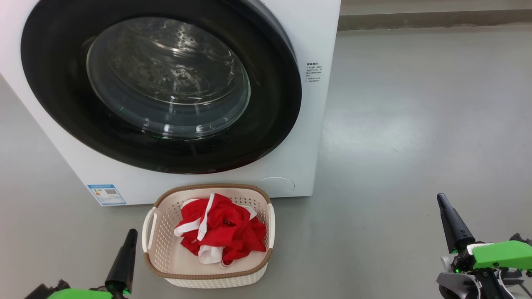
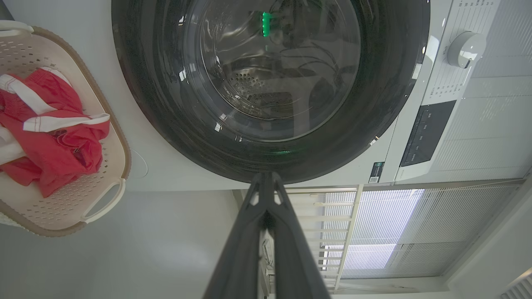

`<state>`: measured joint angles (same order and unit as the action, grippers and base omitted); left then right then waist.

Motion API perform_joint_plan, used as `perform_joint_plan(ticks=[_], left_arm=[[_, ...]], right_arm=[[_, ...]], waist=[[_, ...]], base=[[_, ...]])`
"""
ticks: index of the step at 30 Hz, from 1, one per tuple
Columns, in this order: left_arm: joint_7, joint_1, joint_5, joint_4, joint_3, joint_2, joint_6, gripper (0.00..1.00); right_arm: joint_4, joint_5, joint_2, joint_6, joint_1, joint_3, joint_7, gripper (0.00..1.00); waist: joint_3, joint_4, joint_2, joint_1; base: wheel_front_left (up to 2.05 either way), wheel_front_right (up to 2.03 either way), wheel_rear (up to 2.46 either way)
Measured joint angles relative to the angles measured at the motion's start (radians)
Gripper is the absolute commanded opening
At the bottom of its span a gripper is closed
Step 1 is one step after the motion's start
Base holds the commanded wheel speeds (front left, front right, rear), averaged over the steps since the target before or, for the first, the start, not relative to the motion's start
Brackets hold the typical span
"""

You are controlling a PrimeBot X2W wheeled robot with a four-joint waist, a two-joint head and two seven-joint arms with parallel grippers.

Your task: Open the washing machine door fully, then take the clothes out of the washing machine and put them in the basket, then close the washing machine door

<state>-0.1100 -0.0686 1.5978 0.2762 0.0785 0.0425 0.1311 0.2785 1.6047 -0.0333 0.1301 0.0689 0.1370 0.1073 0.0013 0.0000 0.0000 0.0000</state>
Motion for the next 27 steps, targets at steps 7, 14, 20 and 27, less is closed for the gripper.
perform_joint_plan(ticks=[7,14,20,27], left_arm=[[0.0,0.0,0.0,0.0,0.0,0.0,0.0,0.0],[0.0,0.0,0.0,0.0,0.0,0.0,0.0,0.0],[0.0,0.0,0.0,0.0,0.0,0.0,0.0,0.0],[0.0,0.0,0.0,0.0,0.0,0.0,0.0,0.0]], right_arm=[[0.0,0.0,0.0,0.0,0.0,0.0,0.0,0.0],[0.0,0.0,0.0,0.0,0.0,0.0,0.0,0.0],[0.0,0.0,0.0,0.0,0.0,0.0,0.0,0.0],[0.0,0.0,0.0,0.0,0.0,0.0,0.0,0.0]], waist=[[0.0,0.0,0.0,0.0],[0.0,0.0,0.0,0.0],[0.0,0.0,0.0,0.0],[0.0,0.0,0.0,0.0]], base=[[0.0,0.0,0.0],[0.0,0.0,0.0],[0.0,0.0,0.0],[0.0,0.0,0.0]])
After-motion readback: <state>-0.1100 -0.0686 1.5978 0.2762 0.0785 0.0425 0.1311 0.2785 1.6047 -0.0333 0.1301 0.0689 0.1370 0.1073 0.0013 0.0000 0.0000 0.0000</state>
